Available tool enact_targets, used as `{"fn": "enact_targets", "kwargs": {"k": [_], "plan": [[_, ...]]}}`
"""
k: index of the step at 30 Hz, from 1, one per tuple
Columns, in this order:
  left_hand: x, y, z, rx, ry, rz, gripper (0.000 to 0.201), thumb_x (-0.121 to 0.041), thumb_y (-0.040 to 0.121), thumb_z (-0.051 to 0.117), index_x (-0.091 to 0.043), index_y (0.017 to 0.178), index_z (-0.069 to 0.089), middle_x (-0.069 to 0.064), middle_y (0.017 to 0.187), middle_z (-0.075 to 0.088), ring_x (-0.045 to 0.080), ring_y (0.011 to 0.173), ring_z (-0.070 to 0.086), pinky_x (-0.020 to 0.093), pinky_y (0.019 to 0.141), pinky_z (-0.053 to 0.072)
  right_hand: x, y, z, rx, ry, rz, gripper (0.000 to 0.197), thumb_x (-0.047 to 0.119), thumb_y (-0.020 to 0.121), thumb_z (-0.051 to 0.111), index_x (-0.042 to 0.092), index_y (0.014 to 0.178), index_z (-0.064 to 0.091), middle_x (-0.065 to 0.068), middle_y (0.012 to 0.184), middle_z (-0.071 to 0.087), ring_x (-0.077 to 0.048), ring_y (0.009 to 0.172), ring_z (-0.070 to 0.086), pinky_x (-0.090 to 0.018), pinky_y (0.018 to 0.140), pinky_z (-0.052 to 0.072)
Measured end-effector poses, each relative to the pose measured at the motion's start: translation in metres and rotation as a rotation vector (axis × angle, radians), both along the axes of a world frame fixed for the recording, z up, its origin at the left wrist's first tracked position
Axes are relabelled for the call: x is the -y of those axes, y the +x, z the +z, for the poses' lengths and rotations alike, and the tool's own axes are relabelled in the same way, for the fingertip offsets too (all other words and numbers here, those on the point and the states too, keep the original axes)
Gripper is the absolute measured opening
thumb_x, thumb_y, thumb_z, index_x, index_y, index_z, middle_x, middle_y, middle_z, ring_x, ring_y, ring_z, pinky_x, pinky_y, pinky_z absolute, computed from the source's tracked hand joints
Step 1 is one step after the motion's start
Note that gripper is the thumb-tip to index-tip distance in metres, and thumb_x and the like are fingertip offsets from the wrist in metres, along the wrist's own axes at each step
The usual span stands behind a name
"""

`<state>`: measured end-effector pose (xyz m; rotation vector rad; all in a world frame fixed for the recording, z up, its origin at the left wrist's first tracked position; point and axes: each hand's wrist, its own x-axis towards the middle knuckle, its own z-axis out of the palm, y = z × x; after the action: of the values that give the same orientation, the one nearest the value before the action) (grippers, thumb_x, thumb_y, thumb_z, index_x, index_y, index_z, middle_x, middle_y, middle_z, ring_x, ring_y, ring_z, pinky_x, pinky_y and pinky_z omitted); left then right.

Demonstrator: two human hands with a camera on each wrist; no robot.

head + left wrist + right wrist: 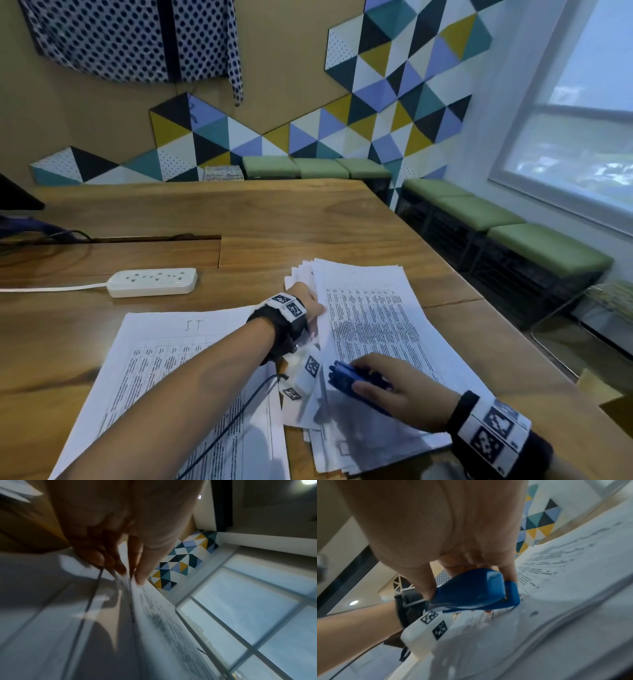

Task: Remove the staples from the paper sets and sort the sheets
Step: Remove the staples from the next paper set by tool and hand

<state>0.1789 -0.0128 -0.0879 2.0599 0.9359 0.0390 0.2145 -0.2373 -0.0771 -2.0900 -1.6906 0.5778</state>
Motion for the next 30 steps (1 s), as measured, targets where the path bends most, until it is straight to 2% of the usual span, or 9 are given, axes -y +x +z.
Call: {"fn": "enact_targets", "kwargs": {"k": [2,4,6,8,13,20,23,27,30], "plan": [[0.007,-0.002,0.005,0.054,0.073,0.017,0.038,-0.019,0.079,0.063,-0.022,0.049,0.04,-0.004,0.059,0.044,0.014,0.067,0.047,0.018,0.064,0.042,0.002,0.006,0.0,-0.143,0.019,-0.071,0.024,0.028,0.095,0.046,0.016,0.114,0.054,0.003,0.099,0.058,-0.006,0.086,0.055,-0.022,0.08,0.043],[0.012,-0.006,0.013,0.141,0.097,0.082,0.03,-0.024,0.076,0.066,-0.024,0.051,0.049,-0.001,0.106,0.058,0.02,0.107,0.05,0.026,0.098,0.038,0.005,0.01,0.0,-0.277,0.072,-0.159,0.019,0.028,0.096,0.044,0.017,0.107,0.055,0.002,0.091,0.059,-0.008,0.079,0.056,-0.025,0.076,0.043],[0.019,-0.011,0.024,0.257,0.067,0.105,0.025,-0.02,0.076,0.069,-0.027,0.057,0.054,0.009,0.141,0.038,0.026,0.128,0.039,0.026,0.099,0.031,0.007,0.014,0.002,-0.414,0.155,-0.285,0.041,0.047,0.089,0.047,0.009,0.101,0.057,-0.01,0.089,0.06,-0.024,0.079,0.057,-0.034,0.074,0.043],[0.023,-0.013,0.029,0.345,0.014,0.065,0.02,-0.014,0.078,0.069,-0.021,0.065,0.055,0.01,0.131,0.046,0.024,0.124,0.043,0.022,0.089,0.031,0.007,0.019,0.001,-0.591,0.211,-0.406,0.061,0.057,0.084,0.048,-0.001,0.1,0.054,-0.016,0.089,0.058,-0.028,0.076,0.056,-0.037,0.07,0.045],[0.04,-0.02,0.042,0.432,-0.041,0.001,0.022,-0.006,0.077,0.066,-0.018,0.072,0.048,0.0,0.069,0.049,0.014,0.056,0.049,0.02,0.052,0.043,0.009,0.022,0.011,-0.721,0.263,-0.494,0.031,0.026,0.098,0.032,0.004,0.102,0.055,-0.011,0.089,0.061,-0.02,0.072,0.061,-0.025,0.064,0.052],[0.063,-0.063,0.084,0.57,0.009,-0.2,0.083,0.018,0.072,0.054,-0.018,0.14,0.027,0.018,0.142,0.033,0.019,0.093,0.062,0.022,0.055,0.05,-0.001,0.01,0.026,-0.696,0.283,-0.536,0.037,0.038,0.091,0.039,0.004,0.092,0.055,-0.015,0.08,0.06,-0.029,0.071,0.055,-0.041,0.07,0.041],[0.062,-0.092,0.089,0.452,0.012,-0.178,0.075,0.012,0.075,0.061,-0.013,0.141,0.036,0.015,0.14,0.041,-0.006,0.047,0.055,0.011,0.048,0.044,-0.009,0.0,0.028,-0.702,0.298,-0.545,0.036,0.03,0.098,0.035,0.001,0.095,0.056,-0.016,0.076,0.059,-0.027,0.065,0.055,-0.036,0.064,0.042],[0.07,-0.147,0.078,0.405,-0.175,-0.013,0.073,-0.001,0.08,0.068,-0.011,0.143,0.032,0.001,0.147,0.034,0.019,0.098,0.061,0.024,0.065,0.053,-0.02,-0.021,0.026,-0.626,0.292,-0.472,0.04,0.025,0.1,0.031,0.009,0.072,0.055,-0.005,0.063,0.058,-0.023,0.061,0.051,-0.035,0.064,0.039],[0.082,-0.19,0.062,0.349,-0.395,0.059,0.074,-0.003,0.085,0.063,-0.012,0.147,0.023,-0.004,0.153,0.021,0.023,0.102,0.061,0.024,0.07,0.056,-0.033,-0.036,0.023,-0.511,0.231,-0.379,0.046,0.042,0.093,0.035,0.016,0.056,0.042,0.006,0.045,0.046,-0.017,0.051,0.043,-0.033,0.059,0.034]]}}
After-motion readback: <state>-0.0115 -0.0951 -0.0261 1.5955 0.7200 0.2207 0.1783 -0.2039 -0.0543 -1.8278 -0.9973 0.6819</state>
